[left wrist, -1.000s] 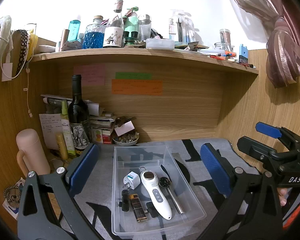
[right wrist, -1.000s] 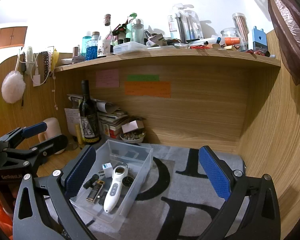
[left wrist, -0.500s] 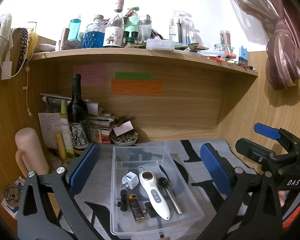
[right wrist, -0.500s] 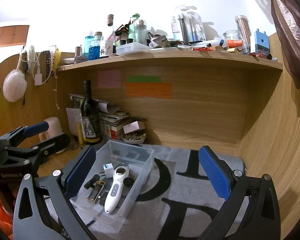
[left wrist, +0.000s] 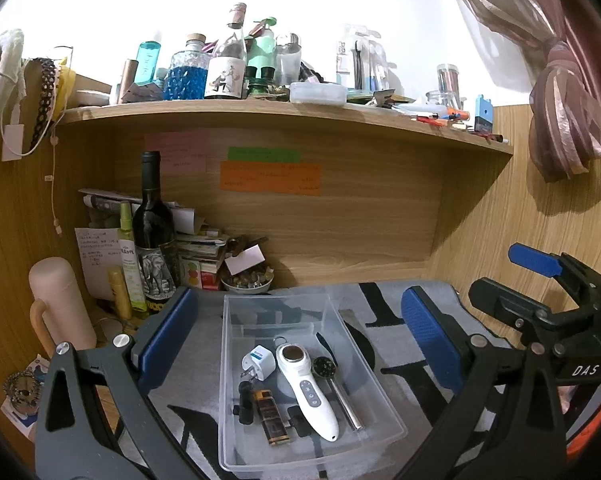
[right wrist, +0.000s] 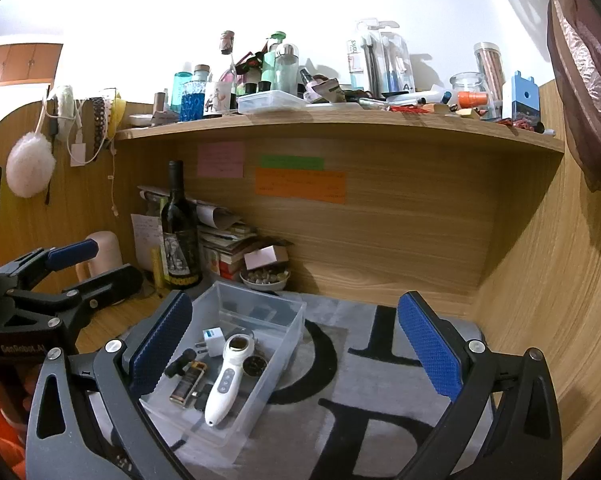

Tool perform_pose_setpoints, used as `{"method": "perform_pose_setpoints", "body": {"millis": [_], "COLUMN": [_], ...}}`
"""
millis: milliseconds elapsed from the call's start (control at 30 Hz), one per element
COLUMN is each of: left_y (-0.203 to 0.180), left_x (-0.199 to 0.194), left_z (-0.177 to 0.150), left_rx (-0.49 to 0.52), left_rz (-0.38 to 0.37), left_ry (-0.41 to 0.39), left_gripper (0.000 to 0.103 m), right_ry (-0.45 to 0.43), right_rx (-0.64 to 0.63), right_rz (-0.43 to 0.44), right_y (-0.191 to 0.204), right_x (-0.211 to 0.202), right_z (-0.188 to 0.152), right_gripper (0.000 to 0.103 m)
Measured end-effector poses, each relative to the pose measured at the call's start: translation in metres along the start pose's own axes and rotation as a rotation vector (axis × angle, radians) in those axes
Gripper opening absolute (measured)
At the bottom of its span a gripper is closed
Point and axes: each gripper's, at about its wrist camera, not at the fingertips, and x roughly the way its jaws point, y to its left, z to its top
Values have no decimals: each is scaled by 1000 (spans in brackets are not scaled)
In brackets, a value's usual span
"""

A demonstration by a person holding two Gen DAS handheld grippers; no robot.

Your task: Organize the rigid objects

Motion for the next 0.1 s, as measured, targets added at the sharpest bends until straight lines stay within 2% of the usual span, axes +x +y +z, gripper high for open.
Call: {"method": "perform_pose_setpoints", "body": {"millis": [100], "left_y": [1], "left_x": [1], "left_z": [0], "left_rx": [-3], "left_rz": [-3], "left_ry": [4], "left_gripper": [103], "right_ry": [2], "right_rx": [0], "right_rz": [-1], "right_y": [-1], "right_x": [1], "right_z": [0], "right_gripper": [103]}}
